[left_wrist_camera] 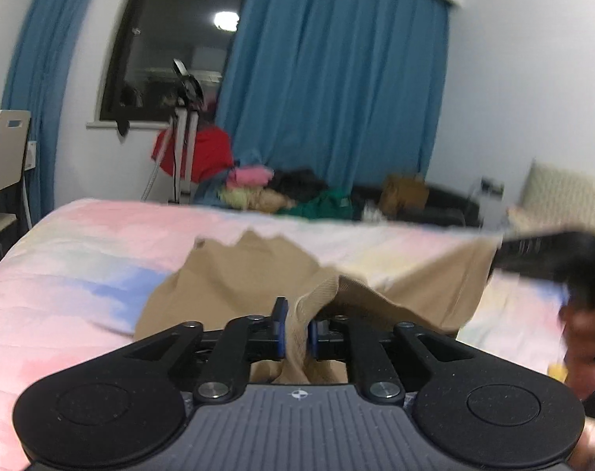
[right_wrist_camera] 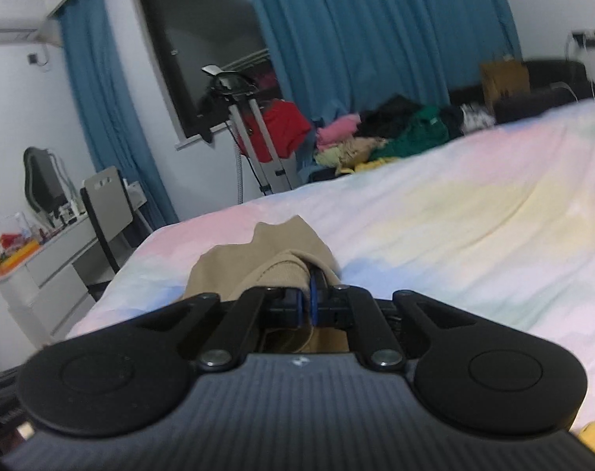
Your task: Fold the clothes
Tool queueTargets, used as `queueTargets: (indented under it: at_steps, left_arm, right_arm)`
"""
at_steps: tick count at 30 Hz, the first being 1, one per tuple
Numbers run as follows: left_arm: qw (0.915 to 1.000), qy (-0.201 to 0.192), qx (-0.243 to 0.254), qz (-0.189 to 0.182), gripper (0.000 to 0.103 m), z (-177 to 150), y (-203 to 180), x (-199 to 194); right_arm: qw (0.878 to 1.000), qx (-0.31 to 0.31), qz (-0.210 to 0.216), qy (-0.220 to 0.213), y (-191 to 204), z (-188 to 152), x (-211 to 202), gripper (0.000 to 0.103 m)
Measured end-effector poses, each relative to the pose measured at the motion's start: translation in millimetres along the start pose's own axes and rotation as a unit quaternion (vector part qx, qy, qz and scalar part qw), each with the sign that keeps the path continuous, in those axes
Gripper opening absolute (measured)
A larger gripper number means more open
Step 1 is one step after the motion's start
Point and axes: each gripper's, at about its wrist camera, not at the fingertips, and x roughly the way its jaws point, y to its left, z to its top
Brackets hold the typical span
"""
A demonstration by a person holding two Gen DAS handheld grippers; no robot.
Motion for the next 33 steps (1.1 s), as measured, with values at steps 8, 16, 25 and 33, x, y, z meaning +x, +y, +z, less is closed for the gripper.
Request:
queueTargets:
  at_steps: [8,16,25,33]
  left_arm:
    - [0.9948,0.043,0.093,0.002,0.048,-16,-17,4]
    - [0.9810,0.047,0.188,0.013,0.059,-29,-39,8]
    - [0.9662,0.041,0.251,0.041,0.067,-38,-60,25]
    - [0.9816,-0.035,0.096,0.162,0.065,-13,-20,20]
  right_arm:
    - [1.000,-0.012,0.007,0.007,3,4,0,0.007]
    - [0.999,-0.028,0.017,0.004,11,2,-5,0.007]
    - [0.997,-0.075,0.028,-0.005,33,-3,-13,0.007]
    - [0.996,-0.087,-0.020,0.013,26,-7,-5,0.010]
